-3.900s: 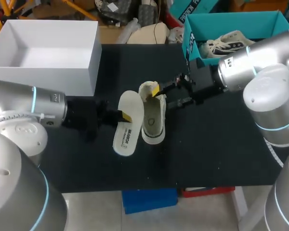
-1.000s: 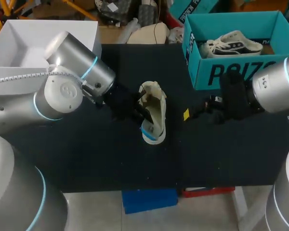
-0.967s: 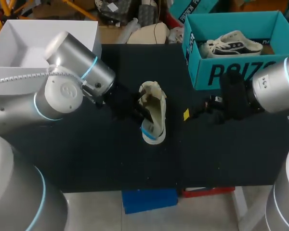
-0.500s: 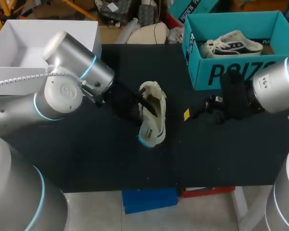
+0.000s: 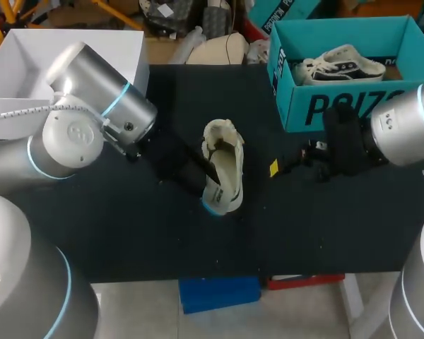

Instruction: Take the shoe out of the shoebox, open the shoe tongue, remove and reinsert the insole, then place the shoe into the shoebox

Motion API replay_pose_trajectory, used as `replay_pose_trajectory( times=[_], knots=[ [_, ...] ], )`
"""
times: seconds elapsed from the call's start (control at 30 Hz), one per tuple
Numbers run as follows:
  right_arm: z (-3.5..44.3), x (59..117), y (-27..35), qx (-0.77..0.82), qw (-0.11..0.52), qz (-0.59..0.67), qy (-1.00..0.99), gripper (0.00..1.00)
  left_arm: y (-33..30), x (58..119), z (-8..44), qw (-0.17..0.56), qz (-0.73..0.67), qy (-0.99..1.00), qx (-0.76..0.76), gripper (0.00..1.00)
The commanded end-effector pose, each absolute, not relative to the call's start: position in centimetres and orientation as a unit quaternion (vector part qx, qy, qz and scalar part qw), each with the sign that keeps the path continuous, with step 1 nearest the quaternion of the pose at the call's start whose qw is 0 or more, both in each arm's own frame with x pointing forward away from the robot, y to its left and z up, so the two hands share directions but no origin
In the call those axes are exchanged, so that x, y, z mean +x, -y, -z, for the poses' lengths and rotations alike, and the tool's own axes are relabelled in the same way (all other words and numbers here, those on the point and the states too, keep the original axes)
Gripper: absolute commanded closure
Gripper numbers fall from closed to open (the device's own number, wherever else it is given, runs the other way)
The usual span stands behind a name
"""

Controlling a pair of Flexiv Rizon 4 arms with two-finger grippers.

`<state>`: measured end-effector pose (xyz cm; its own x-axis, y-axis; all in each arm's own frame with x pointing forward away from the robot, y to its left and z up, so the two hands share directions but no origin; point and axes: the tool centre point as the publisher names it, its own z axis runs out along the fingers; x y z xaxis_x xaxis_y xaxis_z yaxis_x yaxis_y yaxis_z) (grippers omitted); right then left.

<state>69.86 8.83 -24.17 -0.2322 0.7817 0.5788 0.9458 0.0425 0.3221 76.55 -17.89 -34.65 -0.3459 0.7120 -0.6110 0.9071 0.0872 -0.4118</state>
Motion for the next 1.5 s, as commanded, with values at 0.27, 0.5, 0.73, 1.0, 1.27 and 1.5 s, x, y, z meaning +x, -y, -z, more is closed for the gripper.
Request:
replay_pose_trajectory(
  times=[0.27, 0.5, 0.73, 1.0, 1.27, 1.5],
  knots=[
    [24.2, 69.9, -8.9, -0.608, 0.123, 0.331, 0.711, 0.00, 16.6, 75.3, 34.9, 0.096, 0.408, -0.730, 0.540, 1.00],
    [24.2, 69.9, -8.9, -0.608, 0.123, 0.331, 0.711, 0.00, 17.4, 76.4, 35.8, 0.098, 0.415, -0.730, 0.535, 1.00],
    [24.2, 69.9, -8.9, -0.608, 0.123, 0.331, 0.711, 0.00, 18.1, 79.1, 36.5, 0.122, 0.411, -0.737, 0.523, 1.00],
    [24.2, 69.9, -8.9, -0.608, 0.123, 0.331, 0.711, 0.00, 18.6, 82.4, 37.3, 0.148, 0.372, -0.763, 0.507, 1.00],
    [24.2, 69.9, -8.9, -0.608, 0.123, 0.331, 0.711, 0.00, 19.3, 83.9, 37.7, 0.160, 0.314, -0.784, 0.511, 1.00],
    [24.2, 69.9, -8.9, -0.608, 0.123, 0.331, 0.711, 0.00, 19.2, 83.7, 38.3, 0.141, 0.253, -0.780, 0.555, 1.00]
  ],
)
